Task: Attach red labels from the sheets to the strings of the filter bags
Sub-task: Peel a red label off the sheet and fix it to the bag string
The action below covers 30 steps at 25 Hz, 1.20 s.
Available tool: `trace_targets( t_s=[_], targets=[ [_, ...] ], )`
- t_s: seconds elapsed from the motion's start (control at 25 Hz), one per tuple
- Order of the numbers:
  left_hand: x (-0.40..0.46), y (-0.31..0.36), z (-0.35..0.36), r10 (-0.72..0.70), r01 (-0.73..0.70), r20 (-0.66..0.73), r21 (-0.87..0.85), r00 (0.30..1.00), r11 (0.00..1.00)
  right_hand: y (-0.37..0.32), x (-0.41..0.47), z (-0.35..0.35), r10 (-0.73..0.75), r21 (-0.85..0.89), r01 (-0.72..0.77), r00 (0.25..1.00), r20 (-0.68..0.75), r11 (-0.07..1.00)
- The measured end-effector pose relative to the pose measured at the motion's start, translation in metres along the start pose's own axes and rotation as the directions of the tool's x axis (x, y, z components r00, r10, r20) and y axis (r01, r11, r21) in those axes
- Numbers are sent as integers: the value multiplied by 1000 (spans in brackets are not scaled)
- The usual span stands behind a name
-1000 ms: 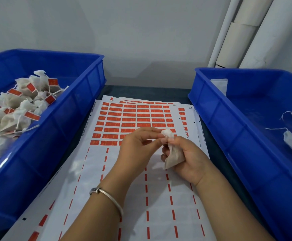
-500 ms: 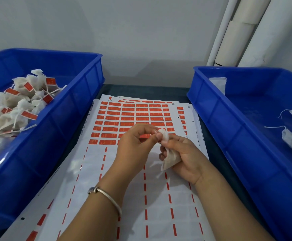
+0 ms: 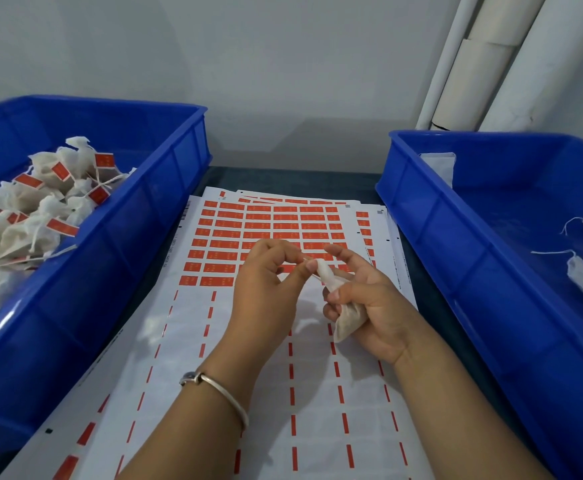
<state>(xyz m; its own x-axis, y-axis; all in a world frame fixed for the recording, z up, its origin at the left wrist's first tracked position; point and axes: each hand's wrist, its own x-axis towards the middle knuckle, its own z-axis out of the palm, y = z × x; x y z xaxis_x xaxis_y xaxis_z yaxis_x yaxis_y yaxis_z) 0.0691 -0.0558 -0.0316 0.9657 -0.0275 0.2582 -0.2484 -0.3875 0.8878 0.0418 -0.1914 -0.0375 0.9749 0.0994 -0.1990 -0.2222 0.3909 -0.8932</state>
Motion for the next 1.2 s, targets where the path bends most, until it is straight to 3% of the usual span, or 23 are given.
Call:
trace_targets(
  t_s=[0.12, 0.28, 0.52, 0.76, 0.96, 1.08, 1.2],
  targets=[
    [6, -1, -3, -111, 106, -104, -54, 988, 993, 0, 0, -3, 4, 28, -5, 999, 52, 1000],
    [14, -6, -10, -321, 283, -228, -186, 919, 941, 2, -1, -2, 35, -24, -31, 984, 177, 999],
    [13, -1, -16, -365, 323, -106, -285, 925, 902, -1, -7, -1, 42, -135, 3, 944, 328, 991],
    [7, 8, -24, -256, 253, 29, -276, 966, 927, 6, -5, 8, -32, -126, 45, 994, 101, 991],
    [16, 17, -39, -231, 243, 92, -163, 969, 956, 4, -8, 12, -35, -215, 38, 999, 19, 976],
    [28, 10, -56, -266, 270, 51, -85, 963, 959, 2, -11, 17, -44, -269, 47, 999, 18, 962],
    [38, -18, -69, -292, 271, 80, 203, 953, 941, -7, -12, 24, -93, -290, 97, 995, 25, 952]
  ],
)
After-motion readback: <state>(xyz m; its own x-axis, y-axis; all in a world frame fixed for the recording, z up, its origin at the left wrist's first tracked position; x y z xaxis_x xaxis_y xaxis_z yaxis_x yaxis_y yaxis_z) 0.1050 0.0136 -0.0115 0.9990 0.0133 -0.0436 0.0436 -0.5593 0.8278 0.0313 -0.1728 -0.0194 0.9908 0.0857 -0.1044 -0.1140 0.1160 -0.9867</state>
